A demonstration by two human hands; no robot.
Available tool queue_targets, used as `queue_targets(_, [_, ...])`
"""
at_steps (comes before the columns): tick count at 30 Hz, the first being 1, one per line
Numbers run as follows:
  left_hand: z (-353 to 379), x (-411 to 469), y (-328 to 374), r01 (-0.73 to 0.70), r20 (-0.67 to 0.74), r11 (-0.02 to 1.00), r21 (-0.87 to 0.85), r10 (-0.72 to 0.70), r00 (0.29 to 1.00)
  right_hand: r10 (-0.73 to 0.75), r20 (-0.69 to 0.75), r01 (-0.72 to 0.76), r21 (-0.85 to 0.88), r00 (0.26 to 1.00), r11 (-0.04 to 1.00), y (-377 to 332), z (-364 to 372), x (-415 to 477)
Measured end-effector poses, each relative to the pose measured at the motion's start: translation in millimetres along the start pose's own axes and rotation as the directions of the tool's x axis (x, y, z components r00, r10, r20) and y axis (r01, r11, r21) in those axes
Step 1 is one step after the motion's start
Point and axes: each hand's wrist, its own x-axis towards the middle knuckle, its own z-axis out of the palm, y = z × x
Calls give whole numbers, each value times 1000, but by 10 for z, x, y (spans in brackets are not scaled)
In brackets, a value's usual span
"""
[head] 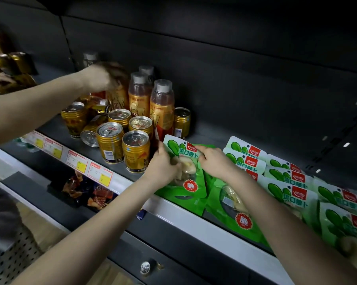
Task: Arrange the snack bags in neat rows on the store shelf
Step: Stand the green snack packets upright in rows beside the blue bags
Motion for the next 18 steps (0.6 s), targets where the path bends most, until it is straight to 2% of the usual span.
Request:
queue_targets(4, [-40,-25,0,21,12,999,-35,-20,1000,-15,-15,15,8,1000,1000,-7,-92,27])
queue_targets(9, [-25,-76,-27,8,-58,989,-150,-17,998,-7,12,6,63,1000,998,-106,-113,17])
queue_targets(15, [-95,-16,-34,50,-53,988,-146,-58,997,1,2,-1,146,1000,989,-80,-73,-19])
queue_targets(18, [-74,-25,2,-3,-56,989,-149,-6,998,6,64,-10,66,998,998,-52,-8,-11])
